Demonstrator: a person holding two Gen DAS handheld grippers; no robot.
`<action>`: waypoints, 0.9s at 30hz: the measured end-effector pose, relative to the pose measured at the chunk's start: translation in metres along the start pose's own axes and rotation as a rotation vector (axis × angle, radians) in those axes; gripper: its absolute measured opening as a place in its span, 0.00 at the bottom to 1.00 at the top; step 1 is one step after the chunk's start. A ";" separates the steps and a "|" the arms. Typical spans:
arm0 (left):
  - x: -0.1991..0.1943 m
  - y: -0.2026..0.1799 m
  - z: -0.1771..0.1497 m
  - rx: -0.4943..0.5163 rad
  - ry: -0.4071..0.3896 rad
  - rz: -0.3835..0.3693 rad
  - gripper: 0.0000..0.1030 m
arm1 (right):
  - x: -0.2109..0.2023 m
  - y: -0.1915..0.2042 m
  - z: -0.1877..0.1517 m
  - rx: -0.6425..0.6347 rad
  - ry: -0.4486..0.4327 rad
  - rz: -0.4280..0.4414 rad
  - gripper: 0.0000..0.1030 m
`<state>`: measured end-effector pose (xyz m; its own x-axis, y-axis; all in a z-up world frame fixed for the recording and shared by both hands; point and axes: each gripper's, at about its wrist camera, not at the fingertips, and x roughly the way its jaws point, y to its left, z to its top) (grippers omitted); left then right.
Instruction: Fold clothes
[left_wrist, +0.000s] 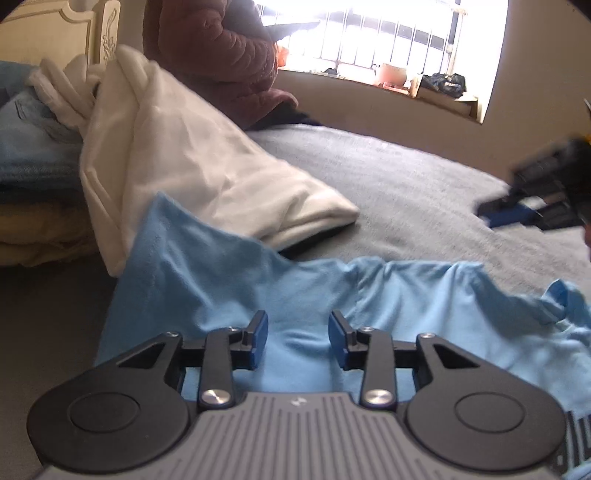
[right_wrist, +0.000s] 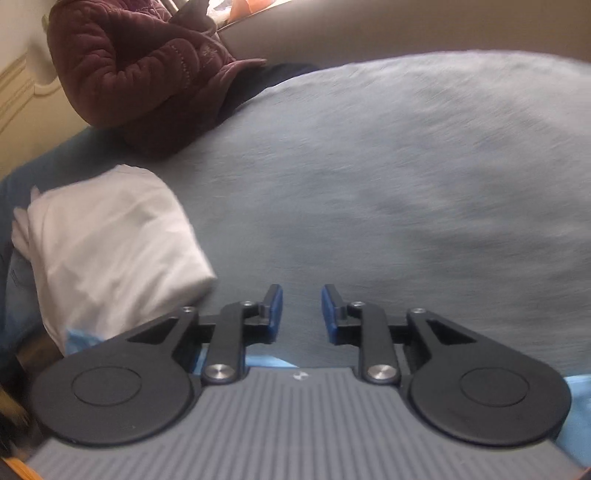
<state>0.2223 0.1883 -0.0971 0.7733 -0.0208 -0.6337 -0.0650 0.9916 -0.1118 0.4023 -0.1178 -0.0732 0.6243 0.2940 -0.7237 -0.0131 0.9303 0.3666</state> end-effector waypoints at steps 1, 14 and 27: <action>-0.004 -0.002 0.003 0.004 -0.005 -0.009 0.37 | -0.011 -0.011 -0.001 -0.017 0.004 -0.024 0.28; 0.053 -0.091 0.028 0.160 0.065 -0.084 0.38 | -0.021 -0.044 -0.035 -0.449 0.132 -0.070 0.42; 0.080 -0.106 0.020 0.186 0.048 -0.021 0.40 | -0.022 -0.033 -0.052 -0.955 0.221 -0.031 0.40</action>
